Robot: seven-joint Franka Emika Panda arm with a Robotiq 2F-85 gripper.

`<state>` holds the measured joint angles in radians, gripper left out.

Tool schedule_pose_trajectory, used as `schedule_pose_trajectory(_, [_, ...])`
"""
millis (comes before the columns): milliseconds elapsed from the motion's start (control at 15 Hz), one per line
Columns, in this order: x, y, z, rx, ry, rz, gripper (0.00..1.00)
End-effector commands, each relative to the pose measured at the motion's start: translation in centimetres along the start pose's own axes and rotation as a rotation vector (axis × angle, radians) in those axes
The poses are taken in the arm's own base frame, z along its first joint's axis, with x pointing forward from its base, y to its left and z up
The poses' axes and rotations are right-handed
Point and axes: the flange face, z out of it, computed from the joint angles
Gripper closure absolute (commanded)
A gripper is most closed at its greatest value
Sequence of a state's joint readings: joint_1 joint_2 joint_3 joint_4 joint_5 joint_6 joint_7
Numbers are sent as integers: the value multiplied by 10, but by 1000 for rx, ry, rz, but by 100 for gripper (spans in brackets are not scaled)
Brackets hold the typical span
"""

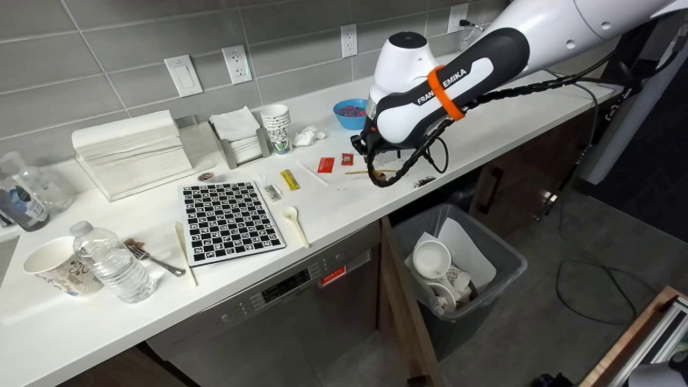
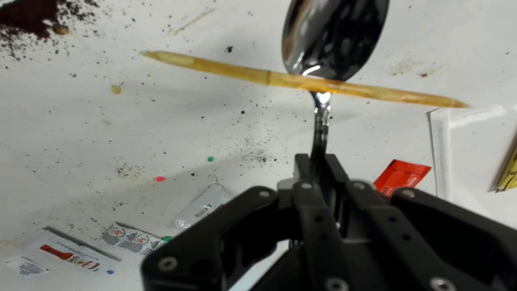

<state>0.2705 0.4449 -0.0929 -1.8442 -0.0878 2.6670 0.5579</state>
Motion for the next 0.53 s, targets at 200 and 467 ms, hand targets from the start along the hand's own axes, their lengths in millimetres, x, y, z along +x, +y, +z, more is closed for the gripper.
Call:
schedule_pose_trajectory(200, [1, -1, -5, 6, -6, -28, 97])
schedule_pose_trajectory(467, [-1, 9, -23, 26, -6, -41, 97])
